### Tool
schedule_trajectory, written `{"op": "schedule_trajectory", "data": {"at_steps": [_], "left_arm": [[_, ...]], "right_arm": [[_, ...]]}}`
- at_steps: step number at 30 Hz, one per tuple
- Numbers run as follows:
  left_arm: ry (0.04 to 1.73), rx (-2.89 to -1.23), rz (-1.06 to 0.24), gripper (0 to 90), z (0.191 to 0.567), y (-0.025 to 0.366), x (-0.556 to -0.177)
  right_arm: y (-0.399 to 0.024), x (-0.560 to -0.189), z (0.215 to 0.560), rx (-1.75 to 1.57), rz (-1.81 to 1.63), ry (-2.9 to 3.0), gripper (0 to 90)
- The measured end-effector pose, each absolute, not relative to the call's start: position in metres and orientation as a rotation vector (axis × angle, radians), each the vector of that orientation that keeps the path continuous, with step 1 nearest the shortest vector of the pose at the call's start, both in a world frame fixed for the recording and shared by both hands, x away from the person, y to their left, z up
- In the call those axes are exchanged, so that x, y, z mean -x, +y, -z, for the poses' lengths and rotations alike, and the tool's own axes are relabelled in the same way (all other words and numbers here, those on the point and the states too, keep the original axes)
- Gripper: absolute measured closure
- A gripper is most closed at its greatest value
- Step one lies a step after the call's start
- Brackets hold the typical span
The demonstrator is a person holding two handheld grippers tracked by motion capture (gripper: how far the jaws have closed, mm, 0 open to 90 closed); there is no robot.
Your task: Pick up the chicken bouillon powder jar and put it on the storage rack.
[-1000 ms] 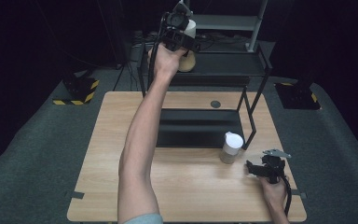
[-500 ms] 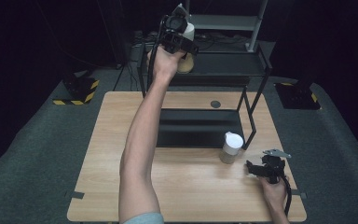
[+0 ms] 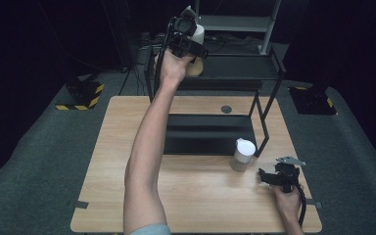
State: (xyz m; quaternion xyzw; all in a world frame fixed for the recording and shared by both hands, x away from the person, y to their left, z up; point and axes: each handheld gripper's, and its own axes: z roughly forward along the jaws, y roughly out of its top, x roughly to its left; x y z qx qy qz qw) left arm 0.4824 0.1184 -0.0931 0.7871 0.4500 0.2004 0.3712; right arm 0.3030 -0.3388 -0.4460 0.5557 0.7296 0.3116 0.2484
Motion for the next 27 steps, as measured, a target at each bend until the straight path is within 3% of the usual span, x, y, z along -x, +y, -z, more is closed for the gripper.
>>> {"op": "schedule_trajectory", "data": {"at_steps": [3, 8, 18, 27], "left_arm": [[1.149, -2.024, -0.509, 30.5, 0.092, 0.119, -0.483], [1.148, -1.992, -0.511, 12.1, 0.094, 0.124, -0.478], [1.153, -1.982, -0.576, 4.5, 0.097, 0.128, -0.461], [1.143, -1.966, -0.569, 3.5, 0.103, 0.144, -0.446]], "right_arm": [[-0.339, -0.303, 0.446, -1.514, -0.849, 1.988, 5.1], [-0.339, -0.303, 0.446, -1.515, -0.849, 1.987, 5.1], [-0.338, -0.303, 0.446, -1.516, -0.848, 1.987, 5.0], [-0.338, -0.303, 0.446, -1.516, -0.845, 1.988, 5.0]]}}
